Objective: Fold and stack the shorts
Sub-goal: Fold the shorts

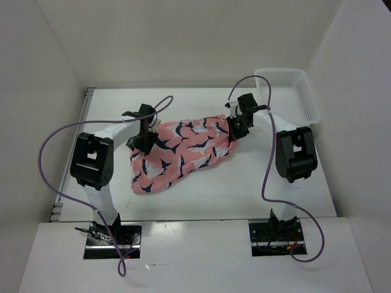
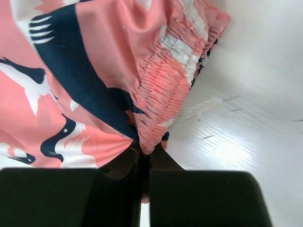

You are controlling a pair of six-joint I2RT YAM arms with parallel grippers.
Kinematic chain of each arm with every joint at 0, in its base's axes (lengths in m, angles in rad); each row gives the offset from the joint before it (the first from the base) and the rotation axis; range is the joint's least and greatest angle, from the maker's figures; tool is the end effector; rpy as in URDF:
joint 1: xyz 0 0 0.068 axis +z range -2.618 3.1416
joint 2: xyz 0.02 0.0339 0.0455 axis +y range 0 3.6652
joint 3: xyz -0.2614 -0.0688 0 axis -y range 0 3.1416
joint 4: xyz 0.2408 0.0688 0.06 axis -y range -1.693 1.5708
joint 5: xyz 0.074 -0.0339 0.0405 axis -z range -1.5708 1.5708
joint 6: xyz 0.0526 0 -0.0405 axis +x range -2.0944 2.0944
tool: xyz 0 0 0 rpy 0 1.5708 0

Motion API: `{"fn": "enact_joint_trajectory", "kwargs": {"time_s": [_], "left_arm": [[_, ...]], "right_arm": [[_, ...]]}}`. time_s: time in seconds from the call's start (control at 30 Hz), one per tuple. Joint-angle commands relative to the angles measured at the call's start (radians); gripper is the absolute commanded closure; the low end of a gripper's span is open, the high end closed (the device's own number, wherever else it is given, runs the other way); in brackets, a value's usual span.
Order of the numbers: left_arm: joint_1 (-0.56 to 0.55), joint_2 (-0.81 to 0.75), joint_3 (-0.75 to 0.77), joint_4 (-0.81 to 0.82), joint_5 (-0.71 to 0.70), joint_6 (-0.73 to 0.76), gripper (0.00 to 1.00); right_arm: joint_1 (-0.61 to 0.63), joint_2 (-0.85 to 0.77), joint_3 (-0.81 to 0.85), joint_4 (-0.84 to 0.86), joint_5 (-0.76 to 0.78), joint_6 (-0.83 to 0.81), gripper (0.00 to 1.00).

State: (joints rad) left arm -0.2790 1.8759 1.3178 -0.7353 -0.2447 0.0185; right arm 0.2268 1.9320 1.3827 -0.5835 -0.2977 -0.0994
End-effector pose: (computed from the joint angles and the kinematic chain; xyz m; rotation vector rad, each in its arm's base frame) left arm 0.3580 -0.0893 0.1659 0.3702 2.7974 0.2928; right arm 0.3880 0.1054 0.1709 -0.5256 2.6406 0.4408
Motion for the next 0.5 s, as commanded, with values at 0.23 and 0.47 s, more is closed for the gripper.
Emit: {"fn": "enact_joint_trajectory", "kwargs": {"time_s": [0.23, 0.47], "left_arm": [[0.060, 0.087, 0.078, -0.042, 0.277, -0.019, 0.31], [0.041, 0.244, 0.224, -0.042, 0.421, -0.019, 0.34]], "right_arm": [[-0.006, -0.186, 0.091, -0.119, 0.261, -0.204, 1.00], [-0.006, -0.232, 0.093, -0.128, 0.420, -0.278, 1.00]]}}
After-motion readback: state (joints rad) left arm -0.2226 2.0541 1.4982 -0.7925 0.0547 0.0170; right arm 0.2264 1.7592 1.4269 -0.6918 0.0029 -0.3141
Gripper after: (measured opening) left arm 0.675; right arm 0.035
